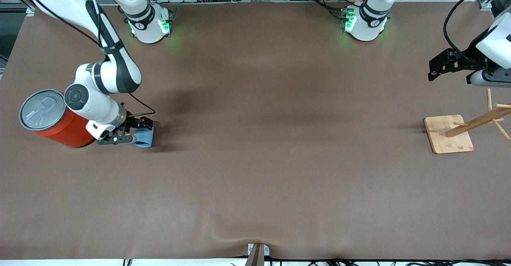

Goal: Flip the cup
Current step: 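Lift the blue cup with the right gripper and carry it toward mid-table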

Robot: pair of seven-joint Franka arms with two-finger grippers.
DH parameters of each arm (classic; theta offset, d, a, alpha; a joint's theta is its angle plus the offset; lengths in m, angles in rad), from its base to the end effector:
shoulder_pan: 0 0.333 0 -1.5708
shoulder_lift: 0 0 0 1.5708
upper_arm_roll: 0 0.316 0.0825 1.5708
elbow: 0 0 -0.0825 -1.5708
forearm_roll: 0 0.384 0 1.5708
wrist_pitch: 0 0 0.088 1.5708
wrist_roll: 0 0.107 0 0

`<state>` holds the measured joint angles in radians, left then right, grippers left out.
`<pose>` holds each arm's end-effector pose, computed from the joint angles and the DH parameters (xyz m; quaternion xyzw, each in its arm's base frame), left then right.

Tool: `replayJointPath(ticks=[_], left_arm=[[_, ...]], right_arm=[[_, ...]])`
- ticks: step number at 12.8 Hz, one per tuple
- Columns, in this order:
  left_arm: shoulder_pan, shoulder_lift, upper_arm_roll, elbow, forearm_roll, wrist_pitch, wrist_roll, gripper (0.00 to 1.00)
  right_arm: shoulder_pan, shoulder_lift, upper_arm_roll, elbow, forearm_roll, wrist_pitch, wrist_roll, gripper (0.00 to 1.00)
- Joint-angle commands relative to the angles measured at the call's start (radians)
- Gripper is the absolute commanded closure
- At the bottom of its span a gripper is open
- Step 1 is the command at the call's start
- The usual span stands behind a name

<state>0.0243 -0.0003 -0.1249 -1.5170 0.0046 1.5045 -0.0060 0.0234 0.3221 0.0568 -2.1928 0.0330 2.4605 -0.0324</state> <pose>0.5454 -0.0545 0.6441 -0.9989 0.0471 0.0060 0.0026 0.5506 0.0444 0.2326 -0.9986 -0.0419 0.0275 0.0184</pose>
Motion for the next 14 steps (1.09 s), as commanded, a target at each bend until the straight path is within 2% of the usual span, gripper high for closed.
replayJointPath(ticks=[1, 2, 3, 5, 6, 8, 11, 14], left_arm=[[0.005, -0.009, -0.002, 0.001, -0.014, -0.004, -0.011, 0.0], [0.005, -0.009, -0.002, 0.001, -0.012, -0.004, -0.011, 0.0], [0.005, -0.009, -0.002, 0.001, -0.014, -0.003, -0.011, 0.0], [0.005, -0.009, -0.004, 0.001, -0.014, -0.004, -0.011, 0.0], [0.006, -0.009, -0.002, 0.001, -0.012, -0.004, -0.011, 0.0], [0.005, -0.009, -0.004, 0.001, -0.012, -0.004, -0.011, 0.0], [0.005, -0.009, -0.004, 0.001, -0.014, -0.004, -0.011, 0.0], [0.003, -0.009, -0.009, 0.003, -0.014, -0.004, -0.011, 0.0]], right_arm=[[-0.023, 0.037, 0.011, -0.004, -0.002, 0.06, -0.037, 0.0], [-0.023, 0.058, 0.011, -0.004, -0.002, 0.093, -0.037, 0.0], [-0.022, 0.066, 0.011, -0.002, -0.001, 0.107, -0.035, 0.17], [-0.023, 0.066, 0.012, 0.005, 0.001, 0.095, -0.031, 0.83], [-0.023, 0.063, 0.012, 0.01, 0.002, 0.088, -0.029, 1.0], [-0.02, 0.058, 0.012, 0.071, 0.01, -0.024, -0.027, 1.0], [0.021, 0.066, 0.02, 0.288, 0.013, -0.349, -0.03, 1.0], [0.114, 0.086, 0.026, 0.479, 0.031, -0.494, -0.031, 1.0]])
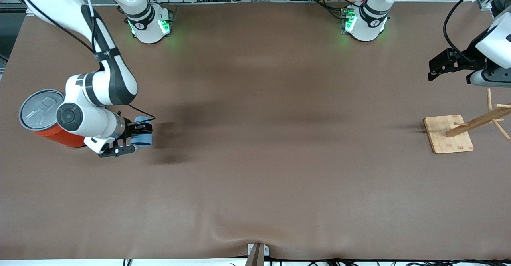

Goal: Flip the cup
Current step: 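Lift the blue cup with the right gripper and carry it toward mid-table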

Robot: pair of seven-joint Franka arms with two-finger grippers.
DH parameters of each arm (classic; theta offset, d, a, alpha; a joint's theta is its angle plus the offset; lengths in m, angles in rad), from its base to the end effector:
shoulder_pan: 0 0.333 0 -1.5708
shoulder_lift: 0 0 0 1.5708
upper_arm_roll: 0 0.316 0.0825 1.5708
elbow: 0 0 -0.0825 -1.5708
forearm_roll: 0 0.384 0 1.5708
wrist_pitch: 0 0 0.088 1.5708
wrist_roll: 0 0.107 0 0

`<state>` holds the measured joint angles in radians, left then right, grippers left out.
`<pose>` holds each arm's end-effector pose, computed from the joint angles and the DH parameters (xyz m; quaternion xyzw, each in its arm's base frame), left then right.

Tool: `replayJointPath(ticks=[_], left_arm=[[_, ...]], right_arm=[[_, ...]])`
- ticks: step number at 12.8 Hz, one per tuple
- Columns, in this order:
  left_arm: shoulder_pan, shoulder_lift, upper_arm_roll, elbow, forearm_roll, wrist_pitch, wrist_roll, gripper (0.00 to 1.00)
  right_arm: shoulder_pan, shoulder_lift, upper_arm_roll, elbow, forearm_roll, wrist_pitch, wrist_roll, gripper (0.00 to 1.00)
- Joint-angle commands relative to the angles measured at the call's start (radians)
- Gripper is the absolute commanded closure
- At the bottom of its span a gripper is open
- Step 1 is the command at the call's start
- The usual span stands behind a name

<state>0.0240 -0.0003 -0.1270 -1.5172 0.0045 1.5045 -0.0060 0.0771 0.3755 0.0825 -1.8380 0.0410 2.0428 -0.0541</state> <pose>0.5452 -0.0559 0.6440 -0.9988 0.0483 0.0061 0.0026 0.6103 0.0976 0.3130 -0.9914 -0.0939 0.0863 0.0282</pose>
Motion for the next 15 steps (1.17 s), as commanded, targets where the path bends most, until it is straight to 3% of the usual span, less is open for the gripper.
replayJointPath(ticks=[1, 4, 7, 9, 11, 13, 15], left_arm=[[0.005, -0.009, -0.006, 0.003, -0.014, -0.004, -0.011, 0.0], [0.004, -0.009, -0.008, 0.003, -0.014, -0.003, -0.011, 0.0], [0.005, -0.009, -0.006, 0.003, -0.014, -0.004, -0.011, 0.0], [0.005, -0.009, -0.006, 0.003, -0.014, -0.003, -0.011, 0.0], [0.005, -0.009, -0.008, 0.003, -0.014, -0.004, -0.011, 0.0], [0.005, -0.009, -0.006, 0.003, -0.014, -0.003, -0.011, 0.0], [0.005, -0.009, -0.008, 0.003, -0.014, -0.003, -0.011, 0.0]], right_arm=[[0.091, 0.051, 0.011, 0.184, 0.034, -0.087, -0.004, 1.0], [0.133, 0.098, 0.038, 0.311, 0.125, -0.11, -0.016, 1.0], [0.194, 0.181, 0.092, 0.417, 0.1, -0.095, -0.181, 1.0], [0.271, 0.223, 0.092, 0.445, 0.082, 0.014, -0.323, 1.0], [0.352, 0.243, 0.092, 0.451, 0.015, 0.08, -0.342, 1.0], [0.432, 0.288, 0.094, 0.503, -0.144, 0.083, -0.444, 1.0], [0.492, 0.33, 0.097, 0.513, -0.19, 0.106, -0.522, 1.0]])
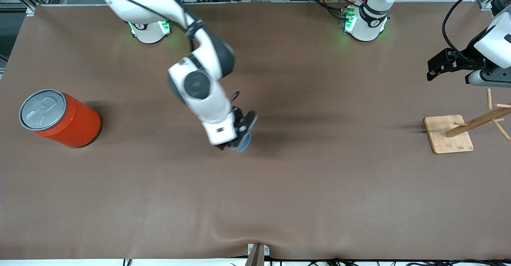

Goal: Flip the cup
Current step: 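Lift the blue cup with the right gripper and carry it toward mid-table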

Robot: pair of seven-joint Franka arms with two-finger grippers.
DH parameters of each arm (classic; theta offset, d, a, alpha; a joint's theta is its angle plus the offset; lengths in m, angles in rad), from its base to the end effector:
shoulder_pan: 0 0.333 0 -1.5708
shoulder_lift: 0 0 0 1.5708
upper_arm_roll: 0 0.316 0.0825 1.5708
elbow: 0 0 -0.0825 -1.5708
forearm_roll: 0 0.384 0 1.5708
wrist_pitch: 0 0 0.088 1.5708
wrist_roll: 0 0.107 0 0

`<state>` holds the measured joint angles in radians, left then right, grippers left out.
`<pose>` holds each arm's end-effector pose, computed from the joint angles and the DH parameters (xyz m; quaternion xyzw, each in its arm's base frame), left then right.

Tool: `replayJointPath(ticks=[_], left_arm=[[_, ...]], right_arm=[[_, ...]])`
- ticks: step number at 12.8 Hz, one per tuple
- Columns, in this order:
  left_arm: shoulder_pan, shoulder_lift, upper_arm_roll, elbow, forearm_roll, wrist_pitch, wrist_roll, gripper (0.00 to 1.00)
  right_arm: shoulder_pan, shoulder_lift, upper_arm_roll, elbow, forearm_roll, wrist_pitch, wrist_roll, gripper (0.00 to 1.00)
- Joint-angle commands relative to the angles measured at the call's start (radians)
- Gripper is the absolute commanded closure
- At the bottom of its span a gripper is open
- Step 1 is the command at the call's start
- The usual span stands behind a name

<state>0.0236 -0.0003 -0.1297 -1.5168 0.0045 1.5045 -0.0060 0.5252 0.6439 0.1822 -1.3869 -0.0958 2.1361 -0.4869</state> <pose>0.5450 -0.0575 0.6442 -0.9987 0.0499 0.0059 0.0026 0.5791 0.4528 0.3480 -0.8242 -0.5632 -0.0563 0.0178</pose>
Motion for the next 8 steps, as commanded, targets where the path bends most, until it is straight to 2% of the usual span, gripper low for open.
replayJointPath(ticks=[1, 4, 8], left_arm=[[0.006, -0.009, -0.004, 0.003, -0.014, -0.004, -0.011, 0.0], [0.007, -0.009, -0.004, 0.001, -0.014, -0.004, -0.011, 0.0], [0.007, -0.009, -0.004, 0.001, -0.014, -0.004, -0.011, 0.0]], right_arm=[[0.085, 0.077, -0.004, 0.063, -0.071, 0.039, -0.096, 1.0], [0.186, 0.173, -0.006, 0.13, -0.153, 0.065, -0.093, 1.0], [0.226, 0.249, -0.006, 0.167, -0.156, 0.109, -0.087, 1.0]])
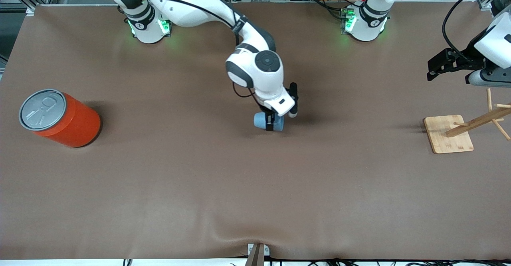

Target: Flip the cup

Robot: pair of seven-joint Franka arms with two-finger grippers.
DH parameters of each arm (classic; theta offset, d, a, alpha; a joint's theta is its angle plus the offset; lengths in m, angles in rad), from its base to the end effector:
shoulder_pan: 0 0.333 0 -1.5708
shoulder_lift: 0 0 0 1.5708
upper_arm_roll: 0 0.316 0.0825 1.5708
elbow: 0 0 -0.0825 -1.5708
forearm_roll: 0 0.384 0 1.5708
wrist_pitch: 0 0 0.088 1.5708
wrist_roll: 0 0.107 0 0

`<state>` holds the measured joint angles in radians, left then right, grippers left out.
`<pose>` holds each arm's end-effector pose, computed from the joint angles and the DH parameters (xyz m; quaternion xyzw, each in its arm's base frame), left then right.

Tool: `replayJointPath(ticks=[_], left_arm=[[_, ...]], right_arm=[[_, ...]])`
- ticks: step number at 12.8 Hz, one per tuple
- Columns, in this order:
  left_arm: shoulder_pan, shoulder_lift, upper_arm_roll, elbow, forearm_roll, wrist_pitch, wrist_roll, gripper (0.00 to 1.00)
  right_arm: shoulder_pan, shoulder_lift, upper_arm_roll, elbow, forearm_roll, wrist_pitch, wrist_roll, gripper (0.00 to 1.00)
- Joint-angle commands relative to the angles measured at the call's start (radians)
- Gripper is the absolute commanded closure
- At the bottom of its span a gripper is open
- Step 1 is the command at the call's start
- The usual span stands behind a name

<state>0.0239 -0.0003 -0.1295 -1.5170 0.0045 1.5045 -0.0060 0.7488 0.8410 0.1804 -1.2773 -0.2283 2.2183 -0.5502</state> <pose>0.5451 -0.0573 0.6441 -0.9987 0.0496 0.0060 0.0026 0.4889 0.5827 0.2616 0.7164 0.6948 0.0615 0.0182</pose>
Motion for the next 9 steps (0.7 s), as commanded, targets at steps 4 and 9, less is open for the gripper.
replayJointPath(ticks=[4, 9], left_arm=[[0.005, -0.009, -0.004, 0.001, -0.014, -0.004, -0.011, 0.0], [0.01, 0.003, 0.005, -0.003, -0.014, -0.009, -0.009, 0.0]], right_arm=[[0.024, 0.098, -0.009, 0.059, -0.072, 0.067, 0.042, 1.0], [0.033, 0.104, -0.009, 0.058, -0.08, 0.072, 0.064, 0.46]])
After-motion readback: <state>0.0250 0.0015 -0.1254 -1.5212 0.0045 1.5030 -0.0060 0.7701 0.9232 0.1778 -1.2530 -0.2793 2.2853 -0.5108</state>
